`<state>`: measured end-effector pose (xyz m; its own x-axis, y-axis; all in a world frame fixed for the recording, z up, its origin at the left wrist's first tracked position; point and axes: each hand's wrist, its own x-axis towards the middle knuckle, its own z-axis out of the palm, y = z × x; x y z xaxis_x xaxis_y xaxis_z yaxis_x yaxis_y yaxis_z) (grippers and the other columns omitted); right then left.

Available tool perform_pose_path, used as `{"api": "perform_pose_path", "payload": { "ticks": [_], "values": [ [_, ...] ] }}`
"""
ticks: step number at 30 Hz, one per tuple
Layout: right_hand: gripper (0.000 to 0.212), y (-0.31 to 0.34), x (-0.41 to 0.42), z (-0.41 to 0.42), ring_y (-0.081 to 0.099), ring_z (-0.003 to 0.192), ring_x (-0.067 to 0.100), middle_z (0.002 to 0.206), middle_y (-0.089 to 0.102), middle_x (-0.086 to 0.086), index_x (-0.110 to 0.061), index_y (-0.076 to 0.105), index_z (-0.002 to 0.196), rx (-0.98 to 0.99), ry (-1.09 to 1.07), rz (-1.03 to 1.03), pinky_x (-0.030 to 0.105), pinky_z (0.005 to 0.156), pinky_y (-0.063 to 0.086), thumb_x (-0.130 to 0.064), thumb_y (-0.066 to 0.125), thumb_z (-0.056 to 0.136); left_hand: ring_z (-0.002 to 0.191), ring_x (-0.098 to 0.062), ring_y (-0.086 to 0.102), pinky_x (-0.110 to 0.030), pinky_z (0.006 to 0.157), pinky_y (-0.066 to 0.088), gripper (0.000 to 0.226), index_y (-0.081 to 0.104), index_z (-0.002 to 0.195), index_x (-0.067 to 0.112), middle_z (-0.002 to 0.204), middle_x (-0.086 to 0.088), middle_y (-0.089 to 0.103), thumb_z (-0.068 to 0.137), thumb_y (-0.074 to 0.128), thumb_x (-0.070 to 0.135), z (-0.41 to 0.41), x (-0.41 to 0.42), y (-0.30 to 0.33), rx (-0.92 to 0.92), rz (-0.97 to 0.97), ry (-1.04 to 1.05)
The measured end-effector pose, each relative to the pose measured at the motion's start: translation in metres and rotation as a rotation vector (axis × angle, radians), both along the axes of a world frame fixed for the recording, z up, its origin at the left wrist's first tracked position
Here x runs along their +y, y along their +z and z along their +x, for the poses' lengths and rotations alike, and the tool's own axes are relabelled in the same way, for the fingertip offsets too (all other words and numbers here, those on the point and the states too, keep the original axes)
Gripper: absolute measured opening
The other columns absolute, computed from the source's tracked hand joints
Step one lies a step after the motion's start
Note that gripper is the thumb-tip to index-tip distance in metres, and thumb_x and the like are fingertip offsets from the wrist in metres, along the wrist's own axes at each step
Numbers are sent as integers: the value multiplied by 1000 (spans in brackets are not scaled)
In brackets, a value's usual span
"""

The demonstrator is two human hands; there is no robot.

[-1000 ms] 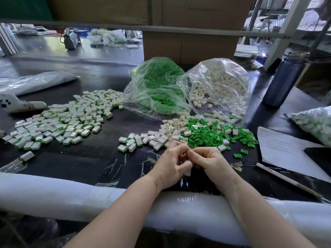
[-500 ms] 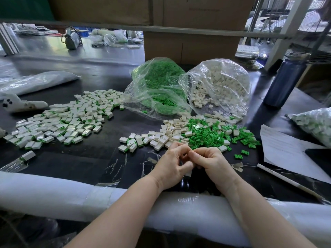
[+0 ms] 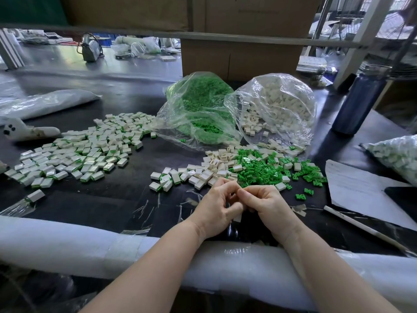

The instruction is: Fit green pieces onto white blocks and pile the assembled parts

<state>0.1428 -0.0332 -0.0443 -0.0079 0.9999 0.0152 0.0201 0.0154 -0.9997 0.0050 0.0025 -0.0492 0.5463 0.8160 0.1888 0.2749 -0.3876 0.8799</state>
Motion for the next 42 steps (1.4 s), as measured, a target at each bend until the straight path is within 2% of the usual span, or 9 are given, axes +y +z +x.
{"api": "perform_pose_path", "payload": {
  "ticks": [7,12,15,18,23,27,35,38,42],
  "values": [
    [26,0,0,0,53,52,11,62,59,12,10,69,84,20,-3,-15,19,49,44,-15,60,85,88,-23,51,-27,81,44,10,60,86,17,98,0,45,82,61,7,0,-1,2,18,-6,3],
    [28,1,0,-2,61,64,13,70,67,11,6,70,88,69,16,0,20,59,49,-20,60,81,82,-15,49,-22,79,44,15,60,84,16,95,0,44,82,58,2,0,-1,2,-21,-14,10],
    [27,3,-1,0,60,66,14,75,67,14,3,70,89,51,37,-19,20,61,50,-20,60,81,81,-10,48,-15,76,42,23,57,79,25,94,4,43,82,58,1,0,-1,3,-33,-15,-1],
    [20,2,-2,1,57,61,12,72,64,15,6,70,88,16,28,-28,19,56,49,-11,58,88,82,-12,48,-23,78,44,29,54,77,31,95,8,43,82,59,3,-1,-1,2,-22,-17,-12],
    [19,3,-2,0,56,66,21,76,64,21,7,69,87,-9,0,-25,24,59,48,-8,57,88,84,-15,49,-29,81,46,28,54,78,30,96,8,42,81,59,3,0,-2,2,-17,-17,-13],
    [19,3,-2,0,54,66,25,75,63,21,7,70,86,-10,-12,-32,27,59,46,-8,58,88,84,-14,49,-26,81,45,24,56,80,27,96,7,42,82,59,3,0,-1,2,-15,-21,-16],
    [21,2,-1,0,56,57,15,67,63,16,8,69,85,7,-15,-27,20,52,47,-9,59,87,83,-14,48,-26,82,44,18,58,84,20,96,5,42,82,59,3,0,-3,5,7,-18,-10],
    [26,3,-1,-2,51,57,16,63,59,13,5,70,82,18,-25,-5,21,51,43,-20,62,82,80,-13,49,-20,77,44,13,60,87,13,98,-3,44,84,59,1,0,-3,6,-27,-25,-4],
    [32,4,-2,-5,52,56,10,59,58,2,-7,69,73,-6,-41,72,17,53,44,-33,54,83,88,-33,58,-29,84,51,9,60,90,15,109,-15,47,87,60,6,0,-3,8,-99,-70,39]
  ]
}}
